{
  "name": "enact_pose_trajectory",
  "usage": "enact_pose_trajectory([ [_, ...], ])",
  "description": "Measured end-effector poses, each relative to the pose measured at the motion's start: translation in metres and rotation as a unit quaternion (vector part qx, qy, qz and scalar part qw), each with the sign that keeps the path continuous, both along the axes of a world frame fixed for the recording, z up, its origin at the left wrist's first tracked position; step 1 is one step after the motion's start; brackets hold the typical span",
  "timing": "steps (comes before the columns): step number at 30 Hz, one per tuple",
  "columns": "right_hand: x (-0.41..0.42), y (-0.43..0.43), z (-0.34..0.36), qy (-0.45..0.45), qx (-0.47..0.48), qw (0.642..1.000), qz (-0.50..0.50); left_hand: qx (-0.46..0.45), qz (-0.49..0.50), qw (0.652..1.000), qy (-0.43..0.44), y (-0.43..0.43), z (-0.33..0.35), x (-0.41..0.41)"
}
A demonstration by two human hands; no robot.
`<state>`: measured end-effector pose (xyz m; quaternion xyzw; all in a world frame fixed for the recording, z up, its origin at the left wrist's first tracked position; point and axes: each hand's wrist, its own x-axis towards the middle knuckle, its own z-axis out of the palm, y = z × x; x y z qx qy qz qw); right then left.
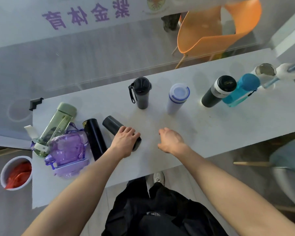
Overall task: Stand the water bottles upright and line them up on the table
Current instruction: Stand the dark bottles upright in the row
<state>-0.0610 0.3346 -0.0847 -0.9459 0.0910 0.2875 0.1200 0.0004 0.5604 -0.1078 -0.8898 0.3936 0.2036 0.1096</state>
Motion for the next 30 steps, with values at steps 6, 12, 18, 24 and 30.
enact_pose_trajectory([
  [6, -0.026, -0.005, -0.007, 0.005, -0.033, 0.998, 0.051, -0.026, -0.004, 0.999, -0.027, -0.002, -0.004, 0.004],
  [12, -0.02, -0.007, 0.003, -0.005, -0.013, 0.998, 0.055, -0.251, 0.217, 0.942, -0.047, -0.005, 0.063, 0.021],
  [18, -0.006, 0.001, 0.009, -0.034, 0.021, 0.998, 0.05, -0.357, 0.376, 0.854, -0.042, 0.003, 0.096, 0.037],
  [24, -0.006, -0.003, 0.011, -0.037, 0.029, 0.998, 0.044, -0.329, 0.369, 0.869, -0.032, 0.003, 0.097, 0.036],
  [30, -0.017, -0.011, 0.012, -0.035, 0.039, 0.998, 0.04, -0.302, 0.344, 0.889, -0.025, -0.01, 0.106, 0.041],
])
